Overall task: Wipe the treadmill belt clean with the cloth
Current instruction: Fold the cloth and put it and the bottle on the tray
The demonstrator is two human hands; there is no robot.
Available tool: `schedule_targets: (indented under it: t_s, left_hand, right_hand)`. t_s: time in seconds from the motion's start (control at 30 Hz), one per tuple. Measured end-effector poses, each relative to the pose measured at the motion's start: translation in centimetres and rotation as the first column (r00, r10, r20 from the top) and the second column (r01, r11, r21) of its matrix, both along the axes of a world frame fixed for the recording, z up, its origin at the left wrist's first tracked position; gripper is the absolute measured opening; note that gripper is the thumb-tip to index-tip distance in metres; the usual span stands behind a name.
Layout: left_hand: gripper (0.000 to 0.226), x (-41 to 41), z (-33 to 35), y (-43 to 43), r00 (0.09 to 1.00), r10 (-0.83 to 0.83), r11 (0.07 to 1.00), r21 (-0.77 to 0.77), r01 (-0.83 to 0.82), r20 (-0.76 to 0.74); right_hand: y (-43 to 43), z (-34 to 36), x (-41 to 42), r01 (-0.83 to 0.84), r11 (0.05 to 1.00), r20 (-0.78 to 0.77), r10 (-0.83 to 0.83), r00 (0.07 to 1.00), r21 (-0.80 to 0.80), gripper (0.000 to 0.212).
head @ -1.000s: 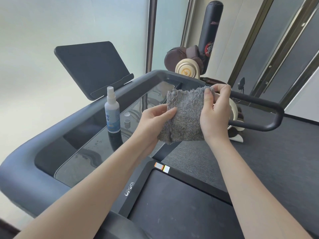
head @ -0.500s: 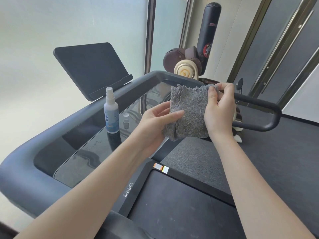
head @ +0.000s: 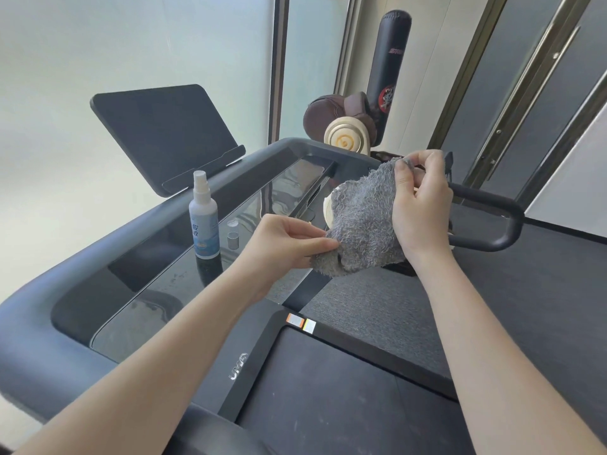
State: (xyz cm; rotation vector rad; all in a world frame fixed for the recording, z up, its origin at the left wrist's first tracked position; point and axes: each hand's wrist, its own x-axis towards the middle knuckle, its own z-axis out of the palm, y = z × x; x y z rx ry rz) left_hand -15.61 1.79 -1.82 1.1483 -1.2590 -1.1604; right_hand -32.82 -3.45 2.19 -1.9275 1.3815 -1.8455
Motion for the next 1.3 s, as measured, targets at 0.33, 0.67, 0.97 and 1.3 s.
schedule_targets:
  t_s: [0.33, 0.67, 0.97, 1.3]
  left_hand:
    - [0.009, 0.8, -0.4, -0.5, 0.832, -0.097, 0.971, 0.133, 0.201, -0.547]
    - [0.026, -0.6, 0.5, -0.8, 0.872, 0.066, 0.997, -0.003, -0.077, -0.485]
    - [0.046, 0.3, 0.7, -1.4, 0.966, 0.256, 0.931, -0.264, -0.251, -0.016]
    - [0.027, -1.0, -0.2, -1.7, 0.975, 0.217, 0.938, -0.266, -0.222, -0.049]
  right_hand:
    - [0.3, 1.7, -0.8, -0.119, 0.992, -0.034, 0.117, 0.993, -0.053, 0.006]
    - [0.1, -0.1, -0.5, -0.076, 0.996, 0.024, 0.075, 0.997, 0.047, 0.006]
    - [1.6, -2.0, -1.4, -0.252, 0.894, -0.089, 0.305, 0.948, 0.371, 0.031]
    - [1.3, -2.4, -0.5, -0.199, 0.901, -0.262, 0.314, 0.913, 0.385, 0.013]
